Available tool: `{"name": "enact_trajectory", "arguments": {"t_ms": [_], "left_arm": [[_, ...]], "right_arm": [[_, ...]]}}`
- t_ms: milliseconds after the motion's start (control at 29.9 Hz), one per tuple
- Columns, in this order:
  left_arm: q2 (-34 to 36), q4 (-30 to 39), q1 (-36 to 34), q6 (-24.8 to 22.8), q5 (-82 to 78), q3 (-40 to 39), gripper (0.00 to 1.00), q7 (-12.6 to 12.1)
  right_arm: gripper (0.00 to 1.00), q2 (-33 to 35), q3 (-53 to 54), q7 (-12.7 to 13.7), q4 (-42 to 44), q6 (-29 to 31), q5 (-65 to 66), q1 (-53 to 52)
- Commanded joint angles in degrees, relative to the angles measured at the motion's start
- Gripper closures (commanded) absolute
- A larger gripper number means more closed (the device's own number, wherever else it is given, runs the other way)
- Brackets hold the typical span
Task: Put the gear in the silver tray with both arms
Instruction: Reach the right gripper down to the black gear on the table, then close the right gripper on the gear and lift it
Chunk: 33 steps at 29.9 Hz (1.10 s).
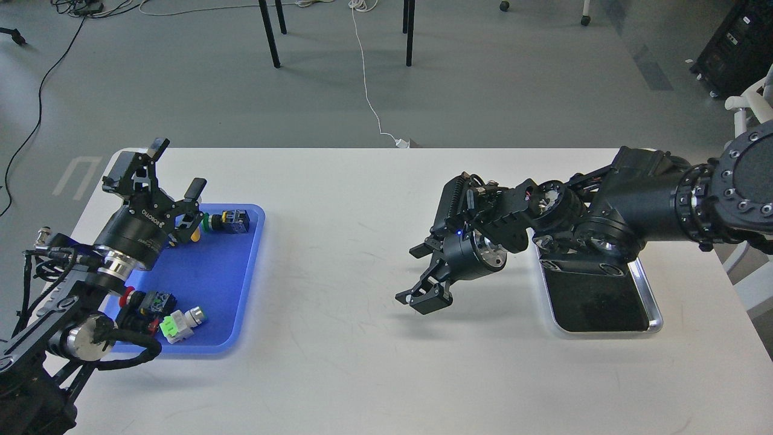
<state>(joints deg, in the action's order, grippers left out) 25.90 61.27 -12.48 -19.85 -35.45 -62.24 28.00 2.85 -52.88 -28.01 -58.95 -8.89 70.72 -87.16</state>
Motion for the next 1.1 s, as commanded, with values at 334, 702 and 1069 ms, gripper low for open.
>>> {"name": "enact_trajectory", "arguments": {"t_ms": [334,702,1069], "left_arm": [[-0.1,0.0,0.1,0.2,0.0,-0.4,0.02,0.0],[-0.1,0.0,0.0,0.1,0.0,-0.4,0.02,0.0],[-0.2,0.0,0.0,0.1,0.0,-0.4,0.02,0.0]], "right_arm": [[0.23,-2.8,-2.2,0.0,4.5,-1.9,-0.1,4.9],[0.33,-2.8,-3.0,0.0,5.3,-2.5,-0.2,5.7],[0.33,-2.8,-3.8,0.0,4.9,-2.6,-0.4,5.8]]}}
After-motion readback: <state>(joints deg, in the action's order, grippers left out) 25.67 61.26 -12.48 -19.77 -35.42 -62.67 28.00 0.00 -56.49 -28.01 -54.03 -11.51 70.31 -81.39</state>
